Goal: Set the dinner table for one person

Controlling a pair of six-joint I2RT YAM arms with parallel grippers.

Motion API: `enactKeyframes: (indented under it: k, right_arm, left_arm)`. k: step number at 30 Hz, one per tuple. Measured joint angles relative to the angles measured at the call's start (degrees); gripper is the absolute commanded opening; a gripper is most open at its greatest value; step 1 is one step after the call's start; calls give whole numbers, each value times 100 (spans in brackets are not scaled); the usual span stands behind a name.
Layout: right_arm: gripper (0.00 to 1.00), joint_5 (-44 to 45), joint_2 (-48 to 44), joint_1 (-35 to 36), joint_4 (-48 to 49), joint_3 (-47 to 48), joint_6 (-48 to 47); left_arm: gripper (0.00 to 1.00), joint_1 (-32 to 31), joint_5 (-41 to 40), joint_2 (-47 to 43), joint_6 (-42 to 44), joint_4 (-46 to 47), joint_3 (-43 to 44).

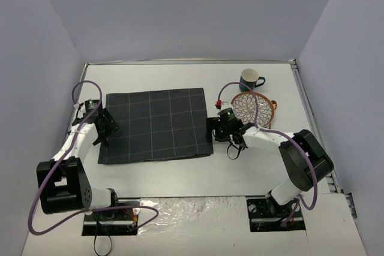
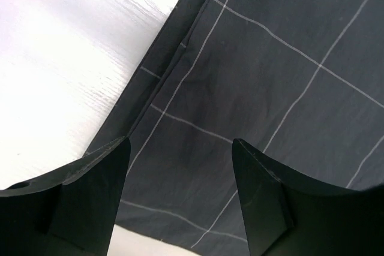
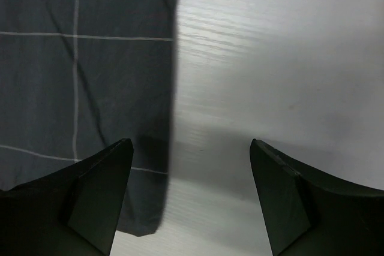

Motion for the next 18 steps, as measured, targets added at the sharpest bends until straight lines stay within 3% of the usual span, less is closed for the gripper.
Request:
enactKeyframes:
  k: [5,9,14,18]
  right_arm:
    - [64,41,118,260,300,-3,94]
    - [41,251,243,332,359,57,155]
    - [24,550,384,334,339,157,182]
    - [21,717,393,332,268,166,187]
  left_arm:
    - [59,0,-57,604,-284,288,-11]
    - [51,0,-218,1065,-452,420,-41]
    - [40,-5,-470,1316,-581,508,82]
    - [39,-1,-576,1617,-648,522,394]
